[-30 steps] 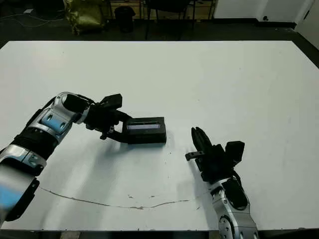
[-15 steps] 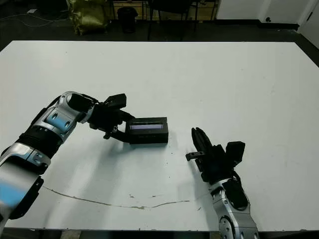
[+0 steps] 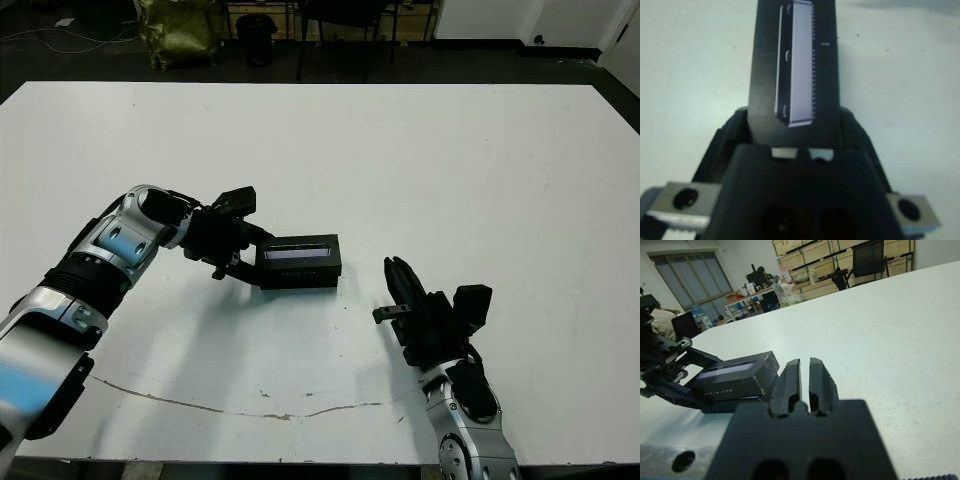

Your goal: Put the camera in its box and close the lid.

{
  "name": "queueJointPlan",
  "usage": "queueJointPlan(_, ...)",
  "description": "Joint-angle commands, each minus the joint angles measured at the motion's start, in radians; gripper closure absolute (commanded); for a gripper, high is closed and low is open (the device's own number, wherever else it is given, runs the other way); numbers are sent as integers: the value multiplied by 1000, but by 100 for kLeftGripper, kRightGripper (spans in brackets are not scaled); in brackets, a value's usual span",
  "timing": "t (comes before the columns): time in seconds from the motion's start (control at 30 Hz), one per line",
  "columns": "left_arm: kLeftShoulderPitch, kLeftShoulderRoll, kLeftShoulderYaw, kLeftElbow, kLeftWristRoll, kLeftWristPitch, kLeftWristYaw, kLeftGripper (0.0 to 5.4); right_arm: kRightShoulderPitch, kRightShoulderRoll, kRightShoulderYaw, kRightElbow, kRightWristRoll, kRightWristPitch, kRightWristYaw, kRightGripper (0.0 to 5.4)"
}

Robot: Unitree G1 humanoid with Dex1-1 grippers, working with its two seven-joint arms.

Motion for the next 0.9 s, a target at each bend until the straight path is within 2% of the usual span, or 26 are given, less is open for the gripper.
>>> queueJointPlan(0.03, 9, -9, -41, -16, 62, 47, 56, 281, 13, -4, -5, 9, -4, 14, -10, 540)
queueJointPlan(0.17, -9, 3, -65, -47, 88, 97, 43, 281, 14, -3, -1, 4, 1, 17, -11, 540)
queueJointPlan(0.33, -17, 29, -100, -81, 125, 44, 40, 281, 14, 0, 0, 9, -1, 12, -14, 540)
queueJointPlan(0.73, -48, 37, -113, -100, 123, 37, -1, 281, 15, -3, 5, 0, -16, 21, -28, 540)
queueJointPlan(0.9, -50, 41, -123, -102, 140, 25, 9, 281, 14, 4, -3, 13, 5, 10, -12, 540)
